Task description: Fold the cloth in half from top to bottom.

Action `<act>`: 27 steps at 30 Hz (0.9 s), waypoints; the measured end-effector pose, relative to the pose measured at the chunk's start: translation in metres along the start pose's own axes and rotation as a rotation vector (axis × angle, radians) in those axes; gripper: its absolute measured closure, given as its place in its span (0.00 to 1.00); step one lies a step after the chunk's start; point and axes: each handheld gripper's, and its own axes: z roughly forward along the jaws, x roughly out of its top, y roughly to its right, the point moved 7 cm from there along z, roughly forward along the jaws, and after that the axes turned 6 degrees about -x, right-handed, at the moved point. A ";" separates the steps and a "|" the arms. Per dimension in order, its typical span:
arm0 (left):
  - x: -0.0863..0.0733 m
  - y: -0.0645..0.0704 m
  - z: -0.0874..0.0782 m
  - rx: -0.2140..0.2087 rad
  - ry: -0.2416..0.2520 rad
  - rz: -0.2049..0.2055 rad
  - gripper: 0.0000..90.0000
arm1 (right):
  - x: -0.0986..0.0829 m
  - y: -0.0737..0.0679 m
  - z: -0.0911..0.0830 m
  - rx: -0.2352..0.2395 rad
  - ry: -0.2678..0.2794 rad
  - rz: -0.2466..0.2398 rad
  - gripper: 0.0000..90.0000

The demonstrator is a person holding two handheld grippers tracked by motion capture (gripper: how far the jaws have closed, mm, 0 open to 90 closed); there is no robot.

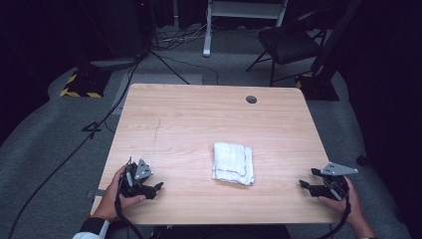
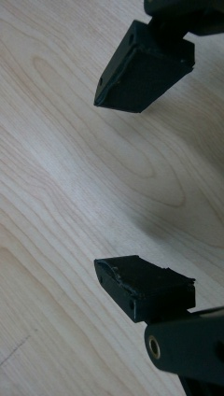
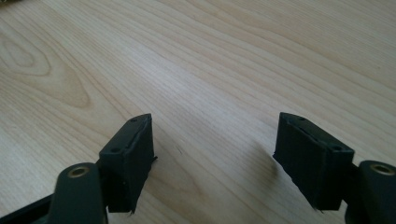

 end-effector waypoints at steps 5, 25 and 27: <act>-0.014 -0.010 -0.003 -0.016 0.019 -0.054 0.21 | -0.008 0.002 -0.005 -0.002 0.010 0.046 0.30; -0.034 -0.020 -0.014 0.002 0.071 -0.179 0.20 | -0.012 0.004 -0.005 -0.023 0.018 0.102 0.25; -0.034 -0.020 -0.014 0.004 0.071 -0.180 0.20 | -0.011 0.004 -0.004 -0.024 0.018 0.105 0.24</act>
